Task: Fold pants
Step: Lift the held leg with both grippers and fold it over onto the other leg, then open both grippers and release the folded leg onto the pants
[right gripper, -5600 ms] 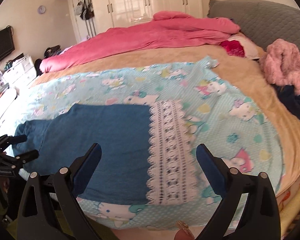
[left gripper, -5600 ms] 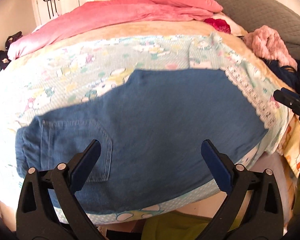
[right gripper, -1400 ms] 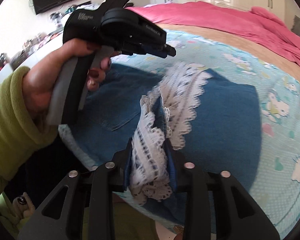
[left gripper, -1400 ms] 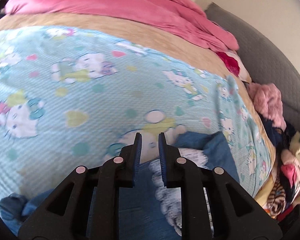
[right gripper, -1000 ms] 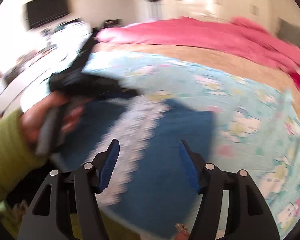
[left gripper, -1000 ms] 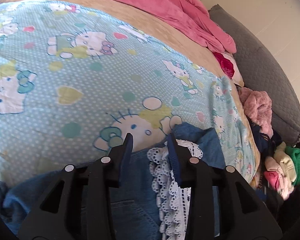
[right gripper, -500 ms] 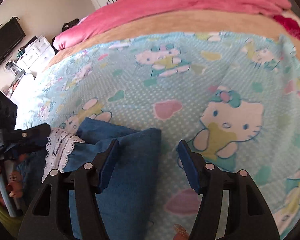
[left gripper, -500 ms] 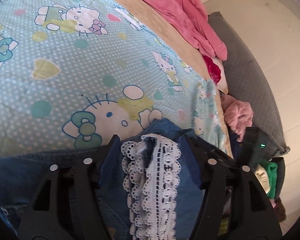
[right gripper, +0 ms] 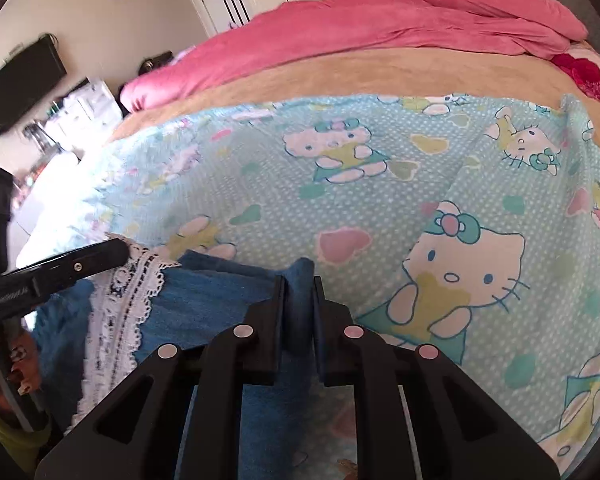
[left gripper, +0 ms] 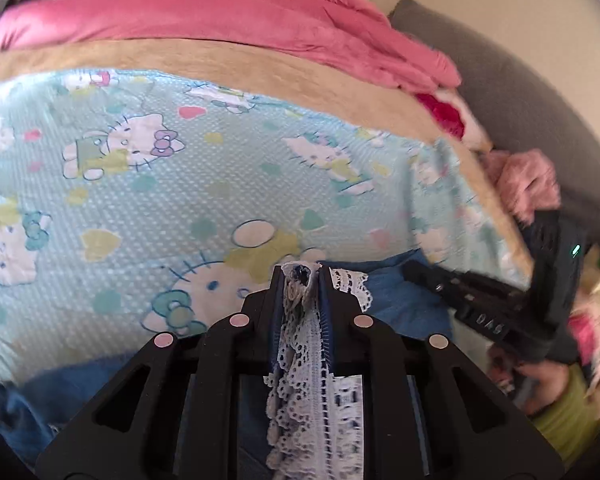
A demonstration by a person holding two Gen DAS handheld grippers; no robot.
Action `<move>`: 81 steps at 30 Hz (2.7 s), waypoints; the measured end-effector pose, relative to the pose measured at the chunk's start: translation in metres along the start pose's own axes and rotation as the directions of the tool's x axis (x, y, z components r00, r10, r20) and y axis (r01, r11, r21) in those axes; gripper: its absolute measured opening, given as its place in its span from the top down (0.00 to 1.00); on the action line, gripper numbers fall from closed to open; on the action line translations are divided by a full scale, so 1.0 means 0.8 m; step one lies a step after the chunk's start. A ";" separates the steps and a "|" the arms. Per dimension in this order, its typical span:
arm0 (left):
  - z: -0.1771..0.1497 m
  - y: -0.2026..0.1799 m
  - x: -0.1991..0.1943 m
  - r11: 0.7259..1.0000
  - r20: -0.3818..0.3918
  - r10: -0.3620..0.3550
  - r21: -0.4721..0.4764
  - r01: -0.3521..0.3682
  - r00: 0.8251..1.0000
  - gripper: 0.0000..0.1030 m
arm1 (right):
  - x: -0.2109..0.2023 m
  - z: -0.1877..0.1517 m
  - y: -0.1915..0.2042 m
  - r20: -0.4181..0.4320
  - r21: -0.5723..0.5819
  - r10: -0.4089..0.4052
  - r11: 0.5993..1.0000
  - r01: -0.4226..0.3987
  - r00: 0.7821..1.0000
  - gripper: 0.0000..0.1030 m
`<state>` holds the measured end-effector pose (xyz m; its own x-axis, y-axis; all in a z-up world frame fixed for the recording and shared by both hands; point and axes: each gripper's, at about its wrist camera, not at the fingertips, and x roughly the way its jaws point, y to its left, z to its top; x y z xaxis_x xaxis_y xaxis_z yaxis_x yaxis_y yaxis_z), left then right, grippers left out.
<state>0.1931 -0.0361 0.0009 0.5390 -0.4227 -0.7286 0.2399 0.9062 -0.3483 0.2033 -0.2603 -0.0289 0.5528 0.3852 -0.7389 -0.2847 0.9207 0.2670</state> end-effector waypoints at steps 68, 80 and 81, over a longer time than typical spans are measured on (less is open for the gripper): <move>-0.194 -0.053 -0.069 0.970 -0.115 0.203 0.163 -0.183 0.972 0.60 | -0.112 -0.169 0.082 -0.005 -0.151 -0.019 0.988 0.018 1.000 0.51; -0.195 -0.048 -0.093 0.973 -0.096 0.194 0.148 -0.178 0.976 0.46 | -0.114 -0.166 0.076 -0.022 -0.116 0.010 0.993 -0.012 1.000 0.43; -0.194 -0.049 -0.096 0.971 -0.089 0.200 0.149 -0.186 0.976 0.43 | -0.117 -0.165 0.076 -0.014 -0.113 0.012 0.993 -0.013 1.000 0.42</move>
<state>0.0168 -0.0411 -0.0213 0.5018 -0.2320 -0.8333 0.2532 0.9606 -0.1149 0.0307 -0.2485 -0.0251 0.5383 0.3953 -0.7443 -0.3792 0.9023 0.2050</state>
